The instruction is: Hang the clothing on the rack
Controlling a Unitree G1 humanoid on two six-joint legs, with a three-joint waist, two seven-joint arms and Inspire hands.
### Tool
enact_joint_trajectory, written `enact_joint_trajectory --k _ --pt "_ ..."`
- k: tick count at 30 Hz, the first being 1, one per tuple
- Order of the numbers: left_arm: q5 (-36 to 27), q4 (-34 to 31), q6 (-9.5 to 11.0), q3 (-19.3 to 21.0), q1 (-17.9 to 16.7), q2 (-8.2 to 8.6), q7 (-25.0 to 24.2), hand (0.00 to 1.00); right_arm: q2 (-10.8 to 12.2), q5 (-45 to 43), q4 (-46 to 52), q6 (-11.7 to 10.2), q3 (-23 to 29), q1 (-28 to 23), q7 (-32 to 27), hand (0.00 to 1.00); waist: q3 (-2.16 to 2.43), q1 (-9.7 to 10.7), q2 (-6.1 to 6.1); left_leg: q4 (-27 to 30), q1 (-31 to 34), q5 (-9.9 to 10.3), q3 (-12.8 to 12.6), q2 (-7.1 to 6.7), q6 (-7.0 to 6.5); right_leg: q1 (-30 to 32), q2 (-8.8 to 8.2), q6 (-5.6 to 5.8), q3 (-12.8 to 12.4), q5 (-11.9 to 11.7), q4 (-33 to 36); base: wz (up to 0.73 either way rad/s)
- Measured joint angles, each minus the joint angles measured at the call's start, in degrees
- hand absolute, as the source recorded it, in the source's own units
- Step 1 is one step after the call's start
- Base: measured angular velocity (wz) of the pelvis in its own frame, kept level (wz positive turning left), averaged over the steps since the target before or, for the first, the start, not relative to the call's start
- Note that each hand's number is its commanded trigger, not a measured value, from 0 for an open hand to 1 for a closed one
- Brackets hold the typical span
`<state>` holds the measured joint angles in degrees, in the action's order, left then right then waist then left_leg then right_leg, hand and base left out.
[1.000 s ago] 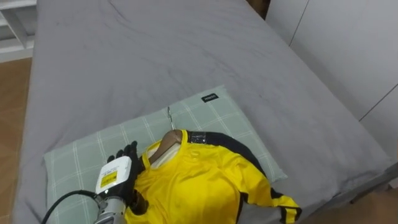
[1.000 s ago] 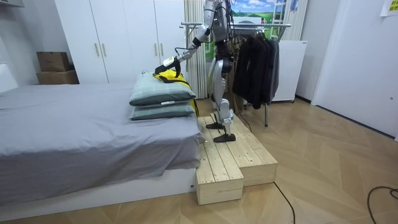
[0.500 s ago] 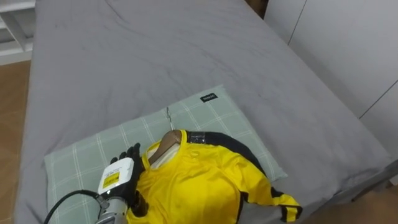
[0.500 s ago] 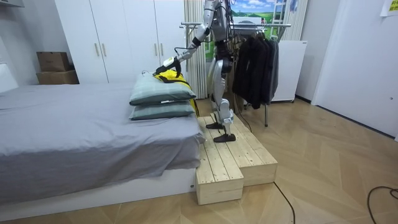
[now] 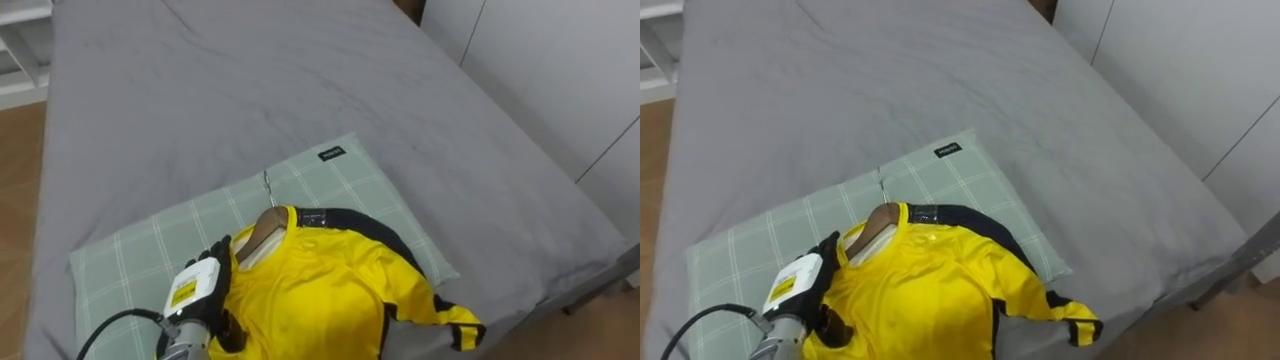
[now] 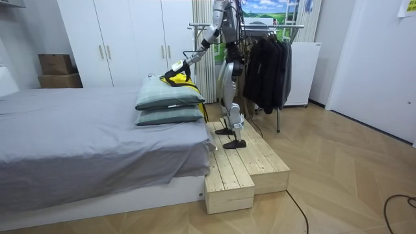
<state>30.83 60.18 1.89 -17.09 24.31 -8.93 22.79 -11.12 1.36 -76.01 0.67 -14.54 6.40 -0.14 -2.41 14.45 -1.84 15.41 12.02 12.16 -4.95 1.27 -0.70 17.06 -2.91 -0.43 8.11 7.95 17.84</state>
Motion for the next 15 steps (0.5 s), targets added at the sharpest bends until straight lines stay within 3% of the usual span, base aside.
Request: enact_joint_trajectory --k 8,15 --pt "-2.0 5.4 0.3 0.1 3.2 -1.07 -0.7 0.0 0.0 0.6 0.0 0.0 -0.5 1.0 0.0 0.0 -0.13 0.7 0.15 0.7 2.8 0.0 0.0 0.02 0.0 2.6 -0.01 -0.12 -0.1 -0.1 0.4 0.0" --pt "-2.2 6.8 0.7 0.1 5.6 -1.3 -0.7 0.0 0.0 3.7 -0.1 0.0 -1.8 2.2 0.2 0.0 -0.79 0.8 0.25 2.2 6.0 0.0 0.0 0.19 0.0 5.1 -0.13 -0.29 0.6 -0.2 1.1 0.05"
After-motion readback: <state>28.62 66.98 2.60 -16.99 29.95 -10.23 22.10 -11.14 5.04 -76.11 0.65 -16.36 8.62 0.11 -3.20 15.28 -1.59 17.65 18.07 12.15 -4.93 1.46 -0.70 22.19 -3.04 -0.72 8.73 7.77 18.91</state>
